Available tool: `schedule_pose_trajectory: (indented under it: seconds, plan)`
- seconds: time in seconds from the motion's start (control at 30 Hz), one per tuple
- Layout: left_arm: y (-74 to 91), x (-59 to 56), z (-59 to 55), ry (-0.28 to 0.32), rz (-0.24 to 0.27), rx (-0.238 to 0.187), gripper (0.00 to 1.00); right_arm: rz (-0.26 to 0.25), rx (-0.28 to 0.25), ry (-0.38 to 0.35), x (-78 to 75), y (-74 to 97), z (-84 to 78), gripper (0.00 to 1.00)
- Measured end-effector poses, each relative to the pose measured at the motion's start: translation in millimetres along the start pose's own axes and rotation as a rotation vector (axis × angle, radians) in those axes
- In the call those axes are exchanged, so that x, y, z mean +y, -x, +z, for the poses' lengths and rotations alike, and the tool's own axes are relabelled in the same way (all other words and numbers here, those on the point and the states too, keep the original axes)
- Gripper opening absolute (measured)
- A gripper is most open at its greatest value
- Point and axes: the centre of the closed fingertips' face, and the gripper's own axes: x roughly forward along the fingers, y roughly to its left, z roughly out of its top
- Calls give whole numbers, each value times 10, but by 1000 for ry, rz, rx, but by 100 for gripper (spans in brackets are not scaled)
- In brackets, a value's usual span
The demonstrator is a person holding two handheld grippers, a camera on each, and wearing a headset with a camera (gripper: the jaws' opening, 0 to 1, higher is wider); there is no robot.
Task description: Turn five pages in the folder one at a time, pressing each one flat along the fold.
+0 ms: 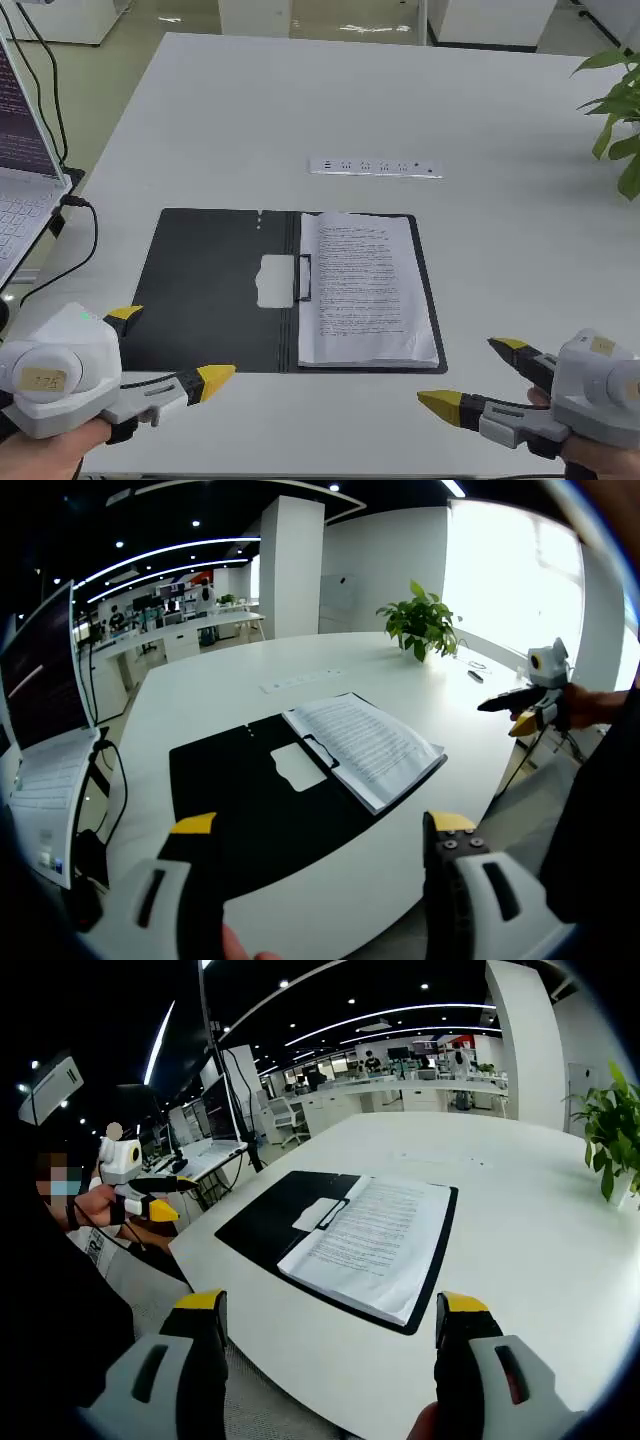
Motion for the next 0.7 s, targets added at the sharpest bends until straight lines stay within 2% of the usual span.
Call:
schedule_pose_trajectory:
  seconds: [0.33, 0.57, 0.7]
  plan:
    - [12, 40, 8, 10, 4, -9, 80, -5, -4, -14, 33, 12, 3, 84]
    - [14, 23, 11, 11, 5, -13, 81, -12, -5, -11, 1, 31, 11, 84]
    - [11, -5, 25, 13, 5, -15, 81, -15, -25, -36, -30, 48, 44, 83]
